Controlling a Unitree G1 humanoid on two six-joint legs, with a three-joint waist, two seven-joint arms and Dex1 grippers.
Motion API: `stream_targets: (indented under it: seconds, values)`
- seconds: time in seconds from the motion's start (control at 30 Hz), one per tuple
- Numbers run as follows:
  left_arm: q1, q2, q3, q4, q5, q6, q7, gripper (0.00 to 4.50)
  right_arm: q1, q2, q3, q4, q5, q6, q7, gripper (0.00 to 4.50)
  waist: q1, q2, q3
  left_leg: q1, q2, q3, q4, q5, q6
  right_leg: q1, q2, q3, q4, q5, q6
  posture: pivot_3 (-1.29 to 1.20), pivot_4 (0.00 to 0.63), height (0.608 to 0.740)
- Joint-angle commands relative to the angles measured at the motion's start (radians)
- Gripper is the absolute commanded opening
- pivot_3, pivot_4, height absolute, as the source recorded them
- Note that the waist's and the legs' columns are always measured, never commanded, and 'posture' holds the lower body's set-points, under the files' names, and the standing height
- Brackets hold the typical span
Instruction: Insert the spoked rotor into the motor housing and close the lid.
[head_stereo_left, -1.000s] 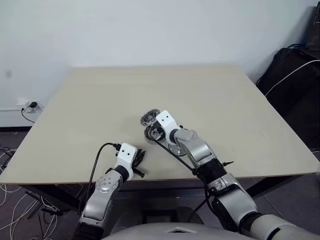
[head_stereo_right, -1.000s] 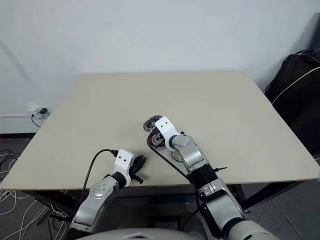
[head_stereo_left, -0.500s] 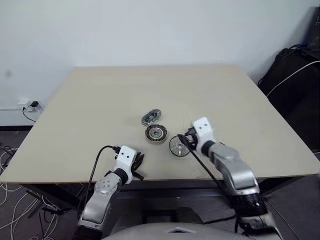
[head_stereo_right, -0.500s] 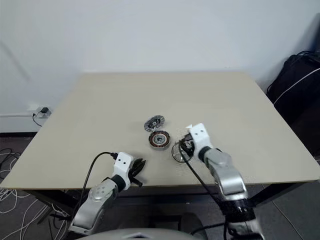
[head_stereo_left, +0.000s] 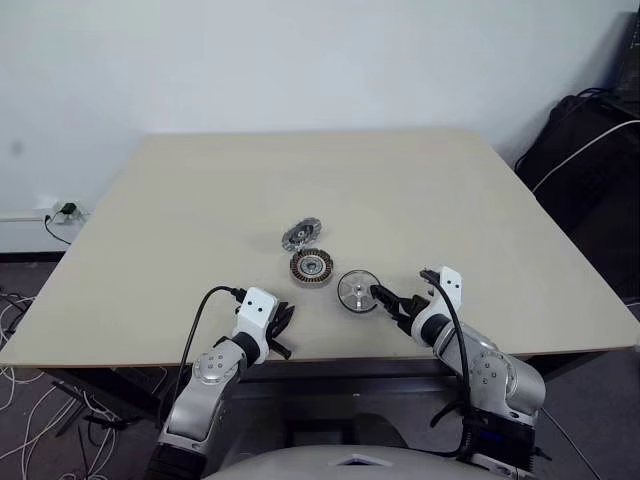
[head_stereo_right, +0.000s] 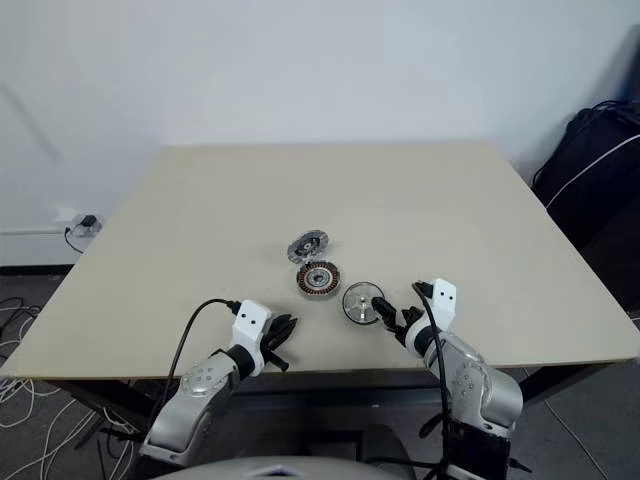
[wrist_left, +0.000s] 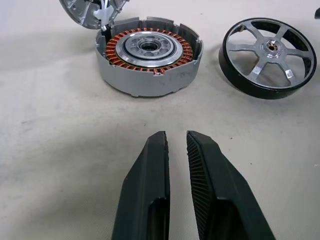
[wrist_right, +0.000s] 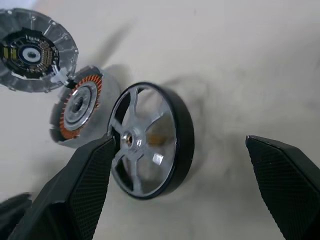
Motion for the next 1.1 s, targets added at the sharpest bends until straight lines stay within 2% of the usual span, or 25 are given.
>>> stream_targets:
  seconds: [0.03, 0.53, 0.67, 0.97, 1.0, 1.1]
  values:
    - [-0.012, 0.008, -0.002, -0.023, -0.006, -0.005, -0.005, 0.65, -0.042, 0.019, -0.028, 0.025, 0.057, 0.017, -0.024, 4.46, -0.001, 0.000, 0.000, 0.000, 0.000, 0.000, 0.000, 0.000, 0.000, 0.000, 0.000, 0.000, 0.000, 0.000, 0.000, 0.00, 0.000, 0.740]
    - [-0.003, 0.013, 0.012, -0.032, -0.006, -0.010, 0.003, 0.65, -0.102, 0.068, -0.108, 0.197, 0.245, 0.046, -0.060, 4.46, -0.003, 0.003, 0.001, 0.000, 0.000, 0.000, -0.001, 0.000, 0.001, 0.000, 0.000, 0.000, 0.000, 0.000, 0.000, 0.00, 0.000, 0.740]
    - [-0.008, 0.015, 0.016, -0.028, -0.006, -0.012, 0.001, 0.65, -0.097, 0.070, -0.107, 0.205, 0.260, 0.035, -0.078, 3.60, -0.004, 0.003, 0.002, 0.000, 0.000, 0.000, -0.001, 0.000, 0.001, 0.000, 0.000, 0.000, 0.000, 0.000, 0.000, 0.00, 0.000, 0.740]
    - [-0.017, 0.023, 0.014, -0.019, -0.008, -0.010, -0.004, 0.65, -0.054, 0.052, -0.090, 0.197, 0.262, 0.023, -0.099, 0.54, -0.003, 0.004, 0.002, 0.000, 0.000, 0.000, -0.001, 0.000, 0.001, 0.000, 0.000, 0.000, 0.000, 0.000, 0.000, 0.00, 0.000, 0.740]
    - [-0.017, 0.023, 0.014, -0.018, -0.007, -0.010, -0.003, 0.65, -0.047, 0.051, -0.086, 0.191, 0.261, 0.026, -0.102, 0.40, -0.003, 0.004, 0.002, 0.000, 0.000, 0.000, -0.001, 0.000, 0.001, 0.000, 0.000, 0.000, -0.001, 0.000, 0.000, 0.00, 0.000, 0.740]
    - [-0.017, 0.022, 0.014, -0.015, -0.007, -0.009, -0.002, 0.65, -0.033, 0.044, -0.076, 0.190, 0.262, 0.035, -0.109, 0.40, -0.003, 0.004, 0.002, 0.000, 0.000, 0.000, -0.001, 0.000, 0.001, 0.000, 0.000, 0.000, -0.001, 0.000, 0.000, 0.00, 0.000, 0.740]
